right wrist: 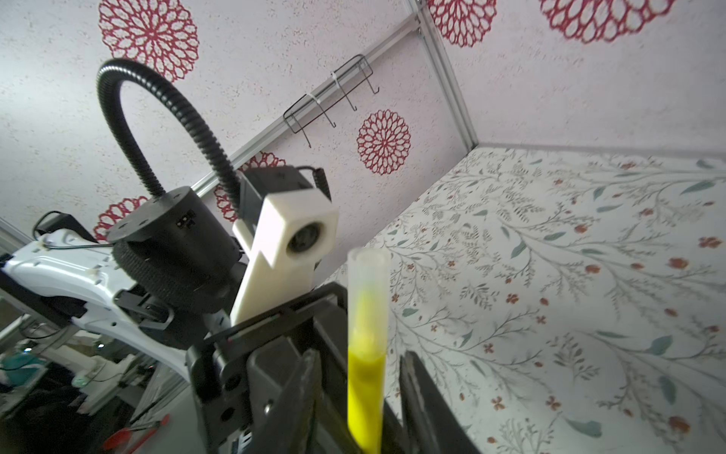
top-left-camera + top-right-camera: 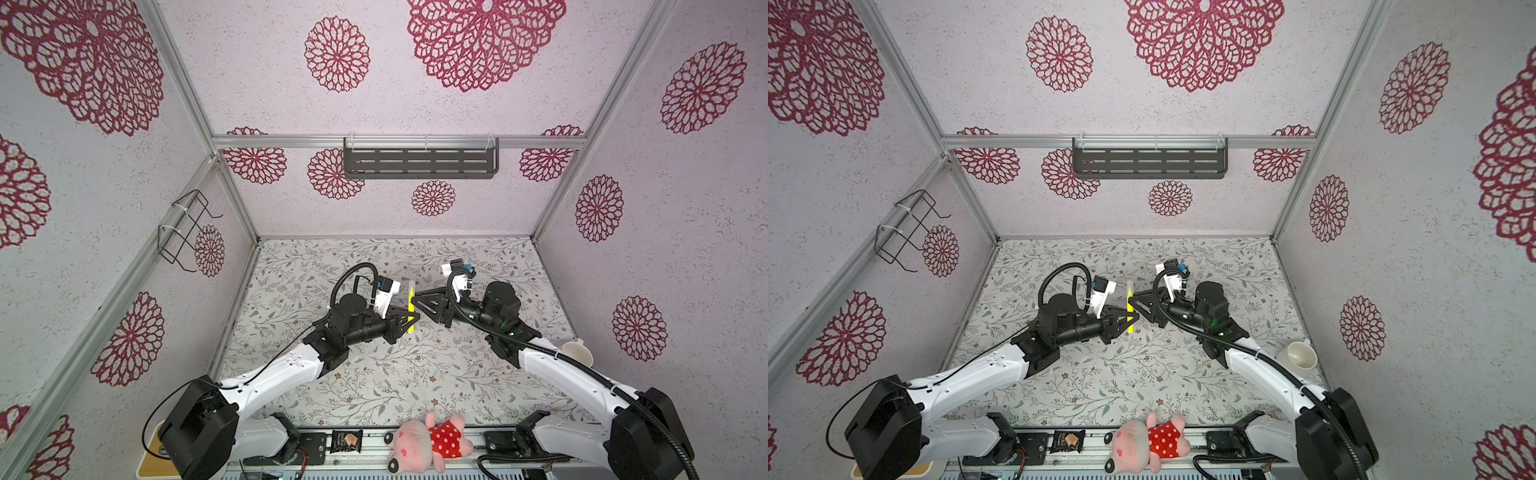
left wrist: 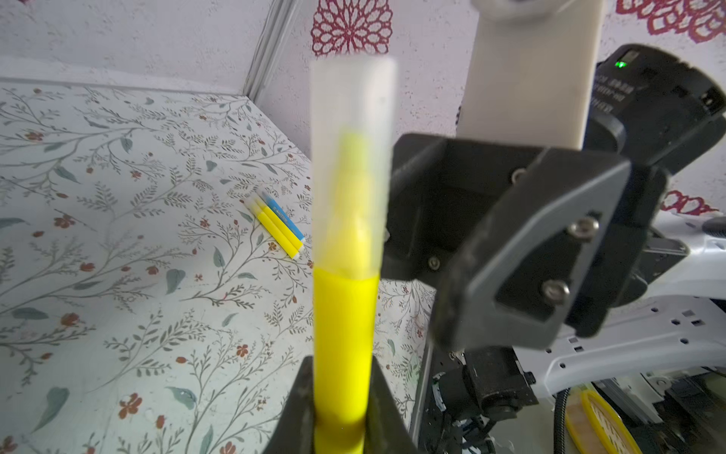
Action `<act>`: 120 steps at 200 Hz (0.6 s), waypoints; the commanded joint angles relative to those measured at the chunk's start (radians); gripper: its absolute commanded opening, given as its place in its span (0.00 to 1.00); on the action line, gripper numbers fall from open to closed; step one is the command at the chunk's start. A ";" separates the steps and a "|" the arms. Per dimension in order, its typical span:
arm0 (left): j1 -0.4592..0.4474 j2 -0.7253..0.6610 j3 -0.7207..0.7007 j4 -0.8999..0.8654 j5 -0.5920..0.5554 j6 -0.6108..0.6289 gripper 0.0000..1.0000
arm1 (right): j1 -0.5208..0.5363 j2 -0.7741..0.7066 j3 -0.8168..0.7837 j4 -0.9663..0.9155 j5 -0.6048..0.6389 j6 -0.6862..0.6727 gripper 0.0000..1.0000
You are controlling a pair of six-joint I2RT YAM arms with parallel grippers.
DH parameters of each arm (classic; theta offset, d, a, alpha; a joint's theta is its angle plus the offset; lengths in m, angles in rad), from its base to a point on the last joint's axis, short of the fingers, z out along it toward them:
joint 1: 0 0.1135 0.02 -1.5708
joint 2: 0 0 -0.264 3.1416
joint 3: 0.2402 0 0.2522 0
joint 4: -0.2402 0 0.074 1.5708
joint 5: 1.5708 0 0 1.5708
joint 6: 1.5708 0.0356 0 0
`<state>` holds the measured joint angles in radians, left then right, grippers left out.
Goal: Insert pens into pen caps
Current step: Put on the pen cap to the pen.
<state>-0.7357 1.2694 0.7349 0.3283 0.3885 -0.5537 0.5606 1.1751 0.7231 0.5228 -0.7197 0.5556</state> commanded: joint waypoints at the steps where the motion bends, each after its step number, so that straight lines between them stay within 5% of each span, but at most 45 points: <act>1: -0.003 -0.013 0.027 0.012 -0.059 0.029 0.00 | 0.007 -0.047 0.028 -0.007 -0.069 -0.035 0.53; 65: -0.008 -0.025 0.027 -0.006 -0.080 0.043 0.00 | -0.001 -0.103 0.088 -0.209 -0.010 -0.159 0.56; 120: -0.037 -0.049 0.025 -0.058 -0.107 0.068 0.00 | -0.130 -0.073 0.207 -0.268 -0.074 -0.176 0.56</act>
<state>-0.7547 1.2499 0.7414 0.2886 0.3027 -0.5106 0.4820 1.1030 0.8703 0.2539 -0.7471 0.4011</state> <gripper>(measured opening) 0.171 0.558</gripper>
